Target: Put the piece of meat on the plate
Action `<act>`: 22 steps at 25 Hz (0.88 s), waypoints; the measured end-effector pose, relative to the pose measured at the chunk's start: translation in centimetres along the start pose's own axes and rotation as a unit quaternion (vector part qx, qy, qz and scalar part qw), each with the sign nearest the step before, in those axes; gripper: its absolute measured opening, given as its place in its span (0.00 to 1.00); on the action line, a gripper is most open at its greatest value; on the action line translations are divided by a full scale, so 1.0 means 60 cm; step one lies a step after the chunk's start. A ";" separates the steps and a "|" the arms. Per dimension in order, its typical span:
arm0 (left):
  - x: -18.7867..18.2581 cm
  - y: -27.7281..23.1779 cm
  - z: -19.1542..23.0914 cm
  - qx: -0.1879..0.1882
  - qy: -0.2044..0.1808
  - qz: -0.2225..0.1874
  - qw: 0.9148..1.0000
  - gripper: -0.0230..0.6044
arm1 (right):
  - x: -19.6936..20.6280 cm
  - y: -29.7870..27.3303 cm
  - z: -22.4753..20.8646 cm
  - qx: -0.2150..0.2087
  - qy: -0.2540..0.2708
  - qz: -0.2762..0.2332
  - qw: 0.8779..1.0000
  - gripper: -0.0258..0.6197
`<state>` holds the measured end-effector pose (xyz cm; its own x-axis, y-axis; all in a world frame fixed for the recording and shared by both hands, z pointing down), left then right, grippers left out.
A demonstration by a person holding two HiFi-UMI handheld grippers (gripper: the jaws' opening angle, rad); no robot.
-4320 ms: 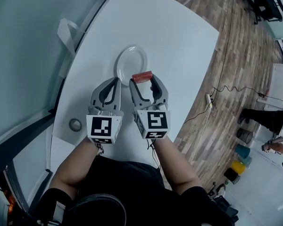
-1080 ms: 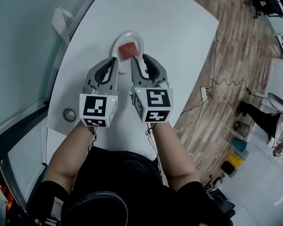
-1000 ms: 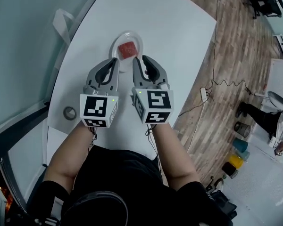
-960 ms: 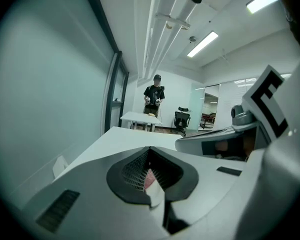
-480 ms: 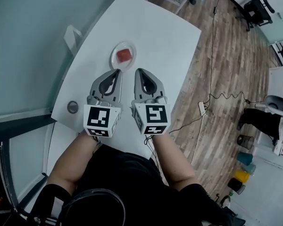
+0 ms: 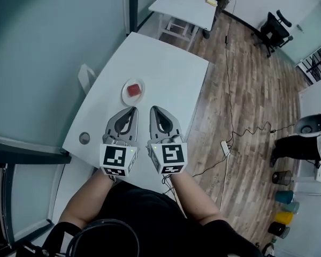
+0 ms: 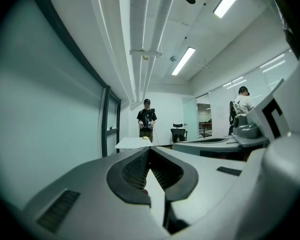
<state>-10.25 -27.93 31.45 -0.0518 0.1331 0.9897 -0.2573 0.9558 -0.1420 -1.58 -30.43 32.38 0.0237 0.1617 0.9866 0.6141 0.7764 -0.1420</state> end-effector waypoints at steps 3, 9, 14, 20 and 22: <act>-0.028 0.021 -0.021 -0.006 -0.014 -0.016 1.000 0.04 | -0.021 0.032 0.002 -0.001 0.006 -0.020 1.000 0.04; -0.048 0.072 -0.053 -0.019 -0.017 -0.036 0.999 0.04 | -0.049 0.096 0.015 -0.009 0.012 -0.050 0.999 0.04; -0.050 0.094 -0.070 -0.028 -0.021 -0.047 0.998 0.04 | -0.055 0.127 0.022 -0.011 0.019 -0.064 0.998 0.04; -0.059 0.104 -0.095 -0.027 -0.019 -0.056 0.998 0.04 | -0.066 0.153 0.023 -0.014 0.031 -0.072 0.997 0.04; -0.063 0.106 -0.094 -0.029 -0.019 -0.059 0.998 0.04 | -0.070 0.152 0.023 -0.014 0.032 -0.075 0.997 0.04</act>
<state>-6.22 -20.89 26.91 -0.0615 0.0103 0.9981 -0.2079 0.9779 -0.0229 2.83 -23.16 26.82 -0.0212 0.0049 0.9998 0.6366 0.7711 0.0097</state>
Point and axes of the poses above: the fingertips, and each gripper's own axes: y backward along the fingers, z to its left, x out of its underside, the point moved 4 cm from there along y, backward along the fingers, and after that the axes turned 3 degrees about z, right-handed, at the moved point
